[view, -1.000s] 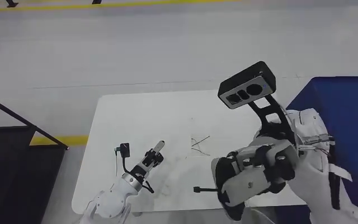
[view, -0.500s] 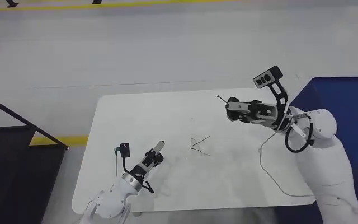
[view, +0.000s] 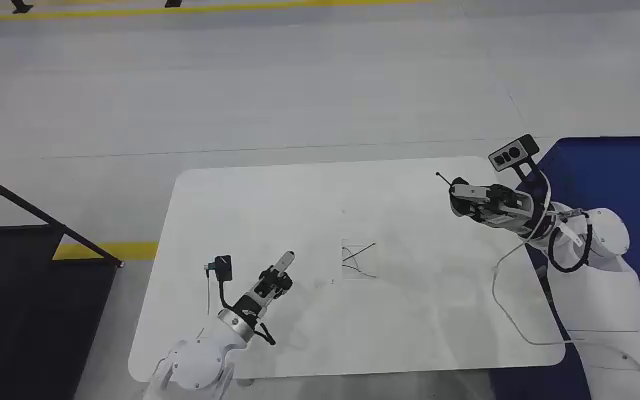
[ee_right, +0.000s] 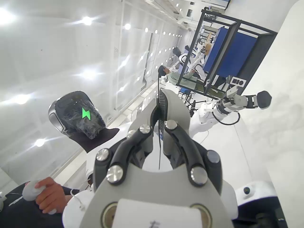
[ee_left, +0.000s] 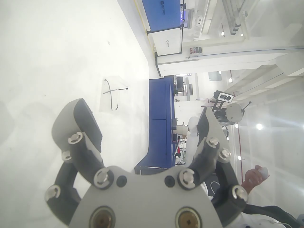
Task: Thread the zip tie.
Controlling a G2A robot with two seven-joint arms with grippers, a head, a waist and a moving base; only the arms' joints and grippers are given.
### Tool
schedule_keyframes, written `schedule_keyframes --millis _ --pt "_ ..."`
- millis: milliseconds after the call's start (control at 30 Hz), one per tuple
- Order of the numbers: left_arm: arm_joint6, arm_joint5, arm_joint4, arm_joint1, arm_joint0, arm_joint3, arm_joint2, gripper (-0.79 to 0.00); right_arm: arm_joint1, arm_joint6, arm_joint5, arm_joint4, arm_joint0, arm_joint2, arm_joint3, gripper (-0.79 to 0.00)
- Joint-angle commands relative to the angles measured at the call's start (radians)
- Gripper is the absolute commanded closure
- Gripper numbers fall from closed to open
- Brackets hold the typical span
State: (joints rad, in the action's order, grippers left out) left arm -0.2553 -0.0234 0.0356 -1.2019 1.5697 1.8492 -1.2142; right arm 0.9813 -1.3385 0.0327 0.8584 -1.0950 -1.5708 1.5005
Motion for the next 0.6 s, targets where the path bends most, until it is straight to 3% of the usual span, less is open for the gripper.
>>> schedule_keyframes --millis 0,167,567 --pt "0.004 0.032 -0.115 -0.004 -0.031 0.035 0.052 -0.785 0.000 0.000 0.000 0.000 0.000 0.000 0.000 0.000" --pt "0.067 0.151 -0.269 -0.034 -0.171 0.045 0.207 -0.785 0.000 0.000 0.000 0.000 0.000 0.000 0.000 0.000" --pt "0.067 0.151 -0.269 -0.034 -0.171 0.045 0.207 -0.785 -0.002 0.012 0.003 -0.029 -0.005 -0.003 0.008 0.000"
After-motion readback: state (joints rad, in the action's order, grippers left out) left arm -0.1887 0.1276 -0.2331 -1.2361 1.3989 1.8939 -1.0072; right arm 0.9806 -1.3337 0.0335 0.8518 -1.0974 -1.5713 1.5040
